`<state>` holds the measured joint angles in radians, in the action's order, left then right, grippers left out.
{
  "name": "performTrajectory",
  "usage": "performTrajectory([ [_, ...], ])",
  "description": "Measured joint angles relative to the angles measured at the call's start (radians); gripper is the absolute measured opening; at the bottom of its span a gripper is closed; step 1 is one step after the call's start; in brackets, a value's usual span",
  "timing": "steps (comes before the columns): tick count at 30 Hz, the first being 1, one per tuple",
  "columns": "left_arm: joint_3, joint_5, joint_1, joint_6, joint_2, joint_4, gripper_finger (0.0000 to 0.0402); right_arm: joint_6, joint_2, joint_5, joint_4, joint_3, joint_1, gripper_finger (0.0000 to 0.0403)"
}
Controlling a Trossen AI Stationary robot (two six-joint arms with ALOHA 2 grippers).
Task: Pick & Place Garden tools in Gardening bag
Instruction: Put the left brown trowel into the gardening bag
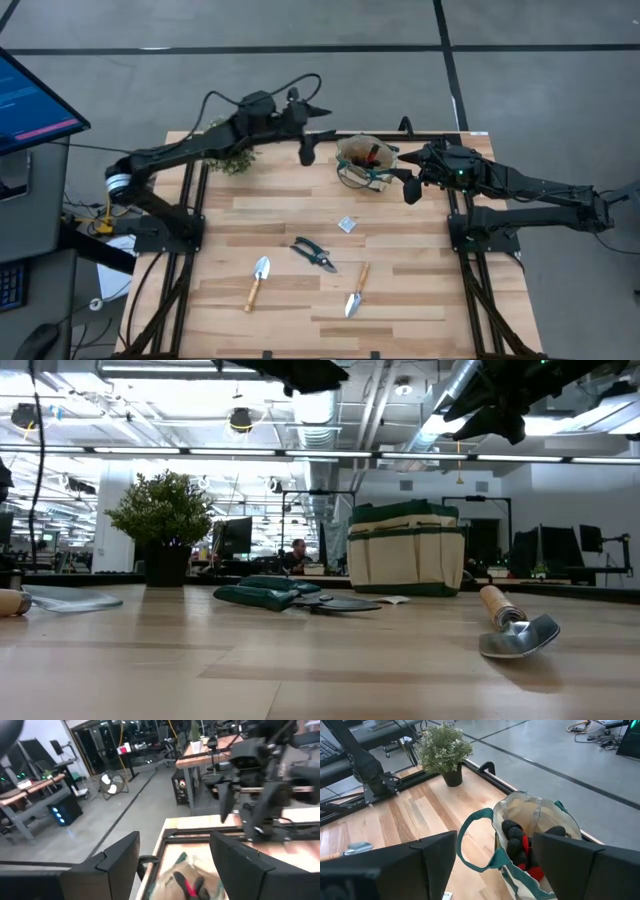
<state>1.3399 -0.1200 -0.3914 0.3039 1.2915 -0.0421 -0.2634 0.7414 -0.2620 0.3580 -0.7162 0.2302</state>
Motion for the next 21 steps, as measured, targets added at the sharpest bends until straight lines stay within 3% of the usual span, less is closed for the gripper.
performTrajectory([
  [4,0.0,0.018,0.037,-0.024,-0.069,0.143,0.0241,0.0,0.0,0.001,0.0,0.0,-0.001,0.0249],
  [8,0.0,0.142,0.103,-0.029,-0.123,0.349,0.0241,0.0,0.0,0.001,0.0,0.0,-0.001,0.0249],
  [12,0.0,0.243,0.181,-0.135,-0.16,0.501,0.0241,0.0,0.0,0.002,0.0,0.0,-0.001,0.0249],
  [21,0.0,0.25,0.328,-0.398,-0.173,0.73,0.0241,0.001,0.0,0.0,0.0,0.0,-0.001,0.0249],
])
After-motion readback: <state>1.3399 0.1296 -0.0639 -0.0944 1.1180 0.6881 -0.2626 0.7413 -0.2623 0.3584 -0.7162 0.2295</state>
